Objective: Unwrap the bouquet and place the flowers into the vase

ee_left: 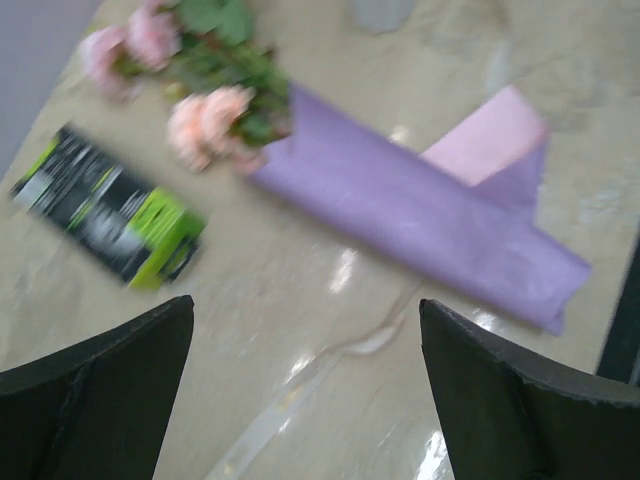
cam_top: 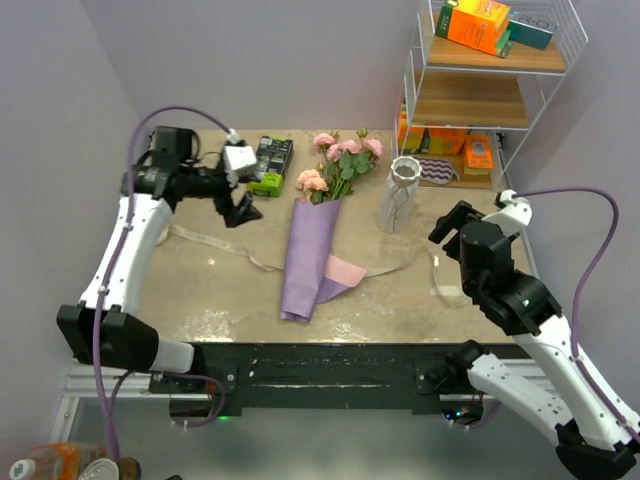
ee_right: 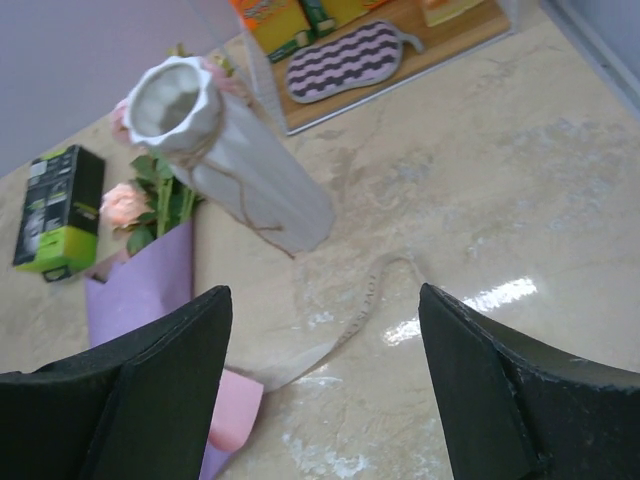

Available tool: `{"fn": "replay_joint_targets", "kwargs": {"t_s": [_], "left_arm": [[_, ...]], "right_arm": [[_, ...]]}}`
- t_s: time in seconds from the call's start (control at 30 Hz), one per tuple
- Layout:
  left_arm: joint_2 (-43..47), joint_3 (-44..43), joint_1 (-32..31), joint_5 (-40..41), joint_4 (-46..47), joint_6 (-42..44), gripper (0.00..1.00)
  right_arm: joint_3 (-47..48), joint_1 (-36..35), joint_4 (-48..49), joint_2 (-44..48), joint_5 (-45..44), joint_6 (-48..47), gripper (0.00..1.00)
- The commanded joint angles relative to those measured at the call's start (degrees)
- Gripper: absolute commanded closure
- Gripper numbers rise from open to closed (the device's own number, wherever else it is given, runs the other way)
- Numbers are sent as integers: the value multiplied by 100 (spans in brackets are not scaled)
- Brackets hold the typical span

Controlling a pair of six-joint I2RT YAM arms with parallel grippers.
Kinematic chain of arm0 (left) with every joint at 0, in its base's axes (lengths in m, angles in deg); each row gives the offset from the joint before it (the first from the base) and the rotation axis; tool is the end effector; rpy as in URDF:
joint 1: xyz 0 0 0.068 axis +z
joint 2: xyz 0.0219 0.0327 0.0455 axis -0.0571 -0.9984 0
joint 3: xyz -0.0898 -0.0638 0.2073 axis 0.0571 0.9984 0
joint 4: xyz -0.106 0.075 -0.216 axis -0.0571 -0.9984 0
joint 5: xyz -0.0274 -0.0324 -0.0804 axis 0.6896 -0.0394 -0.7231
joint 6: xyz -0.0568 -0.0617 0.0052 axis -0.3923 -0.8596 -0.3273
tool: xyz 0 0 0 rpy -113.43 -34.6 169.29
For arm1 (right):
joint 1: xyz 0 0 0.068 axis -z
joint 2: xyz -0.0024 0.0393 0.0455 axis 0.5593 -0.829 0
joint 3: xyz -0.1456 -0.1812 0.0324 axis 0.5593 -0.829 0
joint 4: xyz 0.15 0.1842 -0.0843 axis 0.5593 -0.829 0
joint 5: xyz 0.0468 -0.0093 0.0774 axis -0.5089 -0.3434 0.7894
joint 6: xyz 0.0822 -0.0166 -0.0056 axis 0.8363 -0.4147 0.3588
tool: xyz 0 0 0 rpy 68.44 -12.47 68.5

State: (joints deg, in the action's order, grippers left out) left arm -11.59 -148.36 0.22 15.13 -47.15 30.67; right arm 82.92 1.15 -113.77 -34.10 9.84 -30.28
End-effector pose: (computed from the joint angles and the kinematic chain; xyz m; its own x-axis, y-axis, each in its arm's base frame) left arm 0.2878 -0.0689 0.3252 -0.1569 0.4835 -0.8611 0.8881 0.4505 0.0912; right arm 0.1792 0.0545 0.3227 -0.2005 0.4267 -0.8819 0.3527 0.8713 0.3413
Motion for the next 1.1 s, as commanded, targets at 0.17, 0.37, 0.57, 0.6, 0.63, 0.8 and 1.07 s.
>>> {"fn": "replay_joint_targets", "kwargs": {"t_s": [0.17, 0.37, 0.57, 0.6, 0.63, 0.8, 1.07], "left_arm": [[-2111, -875, -1479, -368, -44, 194, 3], [-3403, -1806, -1497, -439, -631, 1221, 5], [-4177, -2518, -1497, -211, -677, 1734, 0], [-4265, -2598, -1497, -176, -651, 1742, 1], [-4431, -2686, -1506, -106, -685, 1803, 1], [-4776, -3038, -1549, 167, -616, 1839, 1], [-4952, -3030, -1629, 317, -923, 2041, 7]], "right_arm": [[-388, 34, 1281, 257, 1785, -1060, 29], [-652, 25, 1773, 460, 2514, -1218, 32], [-688, 25, 2195, 276, 3191, -1324, 37], [-679, 25, 2222, 240, 3227, -1333, 37], [-679, 25, 2240, 223, 3306, -1333, 37], [-696, 25, 2363, 152, 3508, -1368, 38], [-705, 25, 2337, 284, 3614, -1377, 40]]}}
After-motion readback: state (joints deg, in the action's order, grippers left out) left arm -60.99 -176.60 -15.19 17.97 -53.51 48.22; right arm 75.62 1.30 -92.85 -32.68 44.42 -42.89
